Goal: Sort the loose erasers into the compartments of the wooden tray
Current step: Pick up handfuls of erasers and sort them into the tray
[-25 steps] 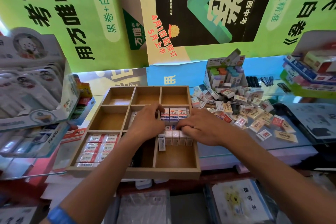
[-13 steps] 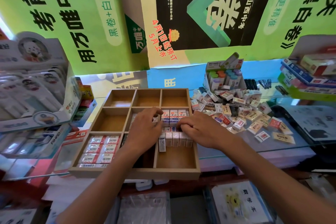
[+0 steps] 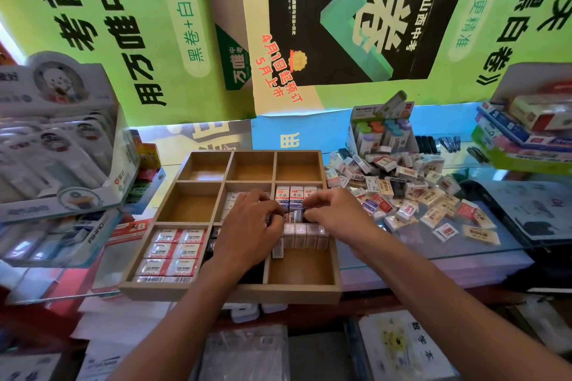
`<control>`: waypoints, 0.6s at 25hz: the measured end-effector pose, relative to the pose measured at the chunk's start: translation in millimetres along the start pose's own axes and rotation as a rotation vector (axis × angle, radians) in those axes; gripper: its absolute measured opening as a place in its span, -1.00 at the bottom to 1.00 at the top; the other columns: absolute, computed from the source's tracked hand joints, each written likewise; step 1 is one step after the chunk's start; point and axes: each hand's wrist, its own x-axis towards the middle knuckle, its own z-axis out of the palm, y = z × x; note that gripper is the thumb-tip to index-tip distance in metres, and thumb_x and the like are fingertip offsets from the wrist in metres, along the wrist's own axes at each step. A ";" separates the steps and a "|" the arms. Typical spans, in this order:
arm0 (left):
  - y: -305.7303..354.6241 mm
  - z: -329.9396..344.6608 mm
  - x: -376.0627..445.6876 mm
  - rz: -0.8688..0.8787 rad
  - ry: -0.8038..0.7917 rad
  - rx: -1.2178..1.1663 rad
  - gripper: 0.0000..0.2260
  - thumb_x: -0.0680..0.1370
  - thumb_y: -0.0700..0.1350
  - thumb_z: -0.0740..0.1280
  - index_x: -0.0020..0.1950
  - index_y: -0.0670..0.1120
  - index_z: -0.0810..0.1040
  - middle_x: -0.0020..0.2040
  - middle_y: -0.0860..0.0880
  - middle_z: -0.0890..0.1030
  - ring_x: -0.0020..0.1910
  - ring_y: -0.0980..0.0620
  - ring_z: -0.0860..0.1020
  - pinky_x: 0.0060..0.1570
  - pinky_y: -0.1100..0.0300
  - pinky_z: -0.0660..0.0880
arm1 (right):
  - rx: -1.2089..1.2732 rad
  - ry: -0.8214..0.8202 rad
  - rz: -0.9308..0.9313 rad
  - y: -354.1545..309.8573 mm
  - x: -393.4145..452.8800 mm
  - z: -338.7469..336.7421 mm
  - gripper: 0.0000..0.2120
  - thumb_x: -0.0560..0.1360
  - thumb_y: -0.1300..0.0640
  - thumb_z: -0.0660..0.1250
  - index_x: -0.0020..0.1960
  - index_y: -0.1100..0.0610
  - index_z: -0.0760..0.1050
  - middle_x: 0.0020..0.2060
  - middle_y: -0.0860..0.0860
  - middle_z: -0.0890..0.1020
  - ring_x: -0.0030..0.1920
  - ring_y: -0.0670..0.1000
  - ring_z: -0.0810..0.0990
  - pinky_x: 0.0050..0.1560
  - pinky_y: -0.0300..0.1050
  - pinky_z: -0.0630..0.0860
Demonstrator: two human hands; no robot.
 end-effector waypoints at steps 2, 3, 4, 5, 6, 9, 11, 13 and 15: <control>-0.6 0.5 0.4 -0.004 -0.007 -0.002 -0.80 0.59 -0.06 0.26 0.10 0.00 0.65 0.05 0.12 0.43 0.06 0.17 0.32 -0.08 0.27 0.22 | -0.004 0.037 0.012 0.9 3.0 3.6 -0.80 0.45 0.20 0.47 0.07 0.07 0.64 0.04 0.02 0.66 0.04 -0.02 0.61 0.14 0.04 0.59; -0.9 0.6 0.8 -0.004 -0.008 -0.003 -0.80 0.58 -0.06 0.26 0.09 0.00 0.66 0.04 0.12 0.43 0.06 0.17 0.33 -0.10 0.29 0.22 | -0.053 0.054 0.007 0.1 4.2 4.7 -0.82 0.43 0.17 0.49 0.03 0.06 0.66 0.02 0.01 0.67 0.03 -0.02 0.61 0.13 0.04 0.59; -1.4 0.9 1.2 -0.003 -0.008 -0.005 -0.80 0.58 -0.06 0.26 0.08 0.00 0.66 0.04 0.13 0.44 0.06 0.17 0.34 -0.12 0.33 0.22 | -0.116 0.070 0.001 -1.2 4.9 5.6 -0.85 0.42 0.13 0.51 -0.01 0.05 0.67 -0.01 -0.01 0.68 0.02 -0.02 0.61 0.11 0.05 0.60; -2.1 1.3 1.5 -0.004 -0.007 -0.009 -0.80 0.58 -0.06 0.26 0.08 0.01 0.67 0.04 0.12 0.45 0.05 0.17 0.34 -0.13 0.37 0.21 | -0.171 0.081 -0.004 -2.6 5.3 6.6 -0.89 0.41 0.10 0.52 -0.06 0.03 0.67 -0.03 -0.02 0.68 0.01 -0.02 0.61 0.09 0.05 0.60; -2.6 1.5 1.8 -0.006 -0.005 -0.015 -0.81 0.58 -0.06 0.27 0.07 0.01 0.67 0.03 0.13 0.46 0.05 0.17 0.35 -0.13 0.41 0.19 | -0.211 0.085 -0.008 -4.4 5.7 7.4 -0.91 0.40 0.07 0.52 -0.11 0.00 0.66 -0.04 -0.04 0.68 0.00 -0.02 0.61 0.07 0.06 0.61; -4.2 1.2 2.4 -0.016 -0.007 -0.027 -0.82 0.57 -0.08 0.27 0.04 0.01 0.67 0.03 0.11 0.49 0.04 0.16 0.37 -0.13 0.43 0.19 | -0.329 0.073 -0.042 -9.6 6.9 9.0 -0.88 0.40 0.03 0.53 -0.20 -0.08 0.59 -0.05 -0.06 0.67 -0.01 -0.03 0.60 0.05 0.06 0.61; -4.4 0.7 2.9 -0.025 -0.004 -0.054 -0.84 0.56 -0.10 0.28 0.00 0.00 0.67 0.04 0.08 0.52 0.05 0.14 0.40 -0.13 0.38 0.23 | -0.336 0.048 -0.062 -10.6 10.4 3.1 -0.87 0.39 0.09 0.55 -0.21 -0.06 0.60 -0.08 -0.07 0.68 -0.01 -0.04 0.61 0.06 0.05 0.61; -3.3 0.4 2.6 -0.034 0.000 -0.084 -0.88 0.54 -0.11 0.30 -0.05 0.00 0.65 0.04 0.07 0.54 0.06 0.12 0.43 -0.12 0.29 0.28 | -0.321 -0.003 -0.123 -10.3 11.3 -5.6 -0.86 0.37 0.15 0.56 -0.14 -0.02 0.65 -0.11 -0.07 0.70 -0.06 -0.08 0.64 0.06 0.02 0.62; -3.1 0.2 2.2 -0.046 0.000 -0.093 -0.89 0.55 -0.11 0.31 -0.05 -0.01 0.64 0.03 0.07 0.53 0.05 0.11 0.42 -0.10 0.22 0.31 | -0.408 -0.029 -0.227 -10.4 9.3 -10.5 -0.81 0.37 0.14 0.56 -0.04 0.01 0.67 -0.12 -0.07 0.72 -0.12 -0.12 0.66 0.04 -0.03 0.63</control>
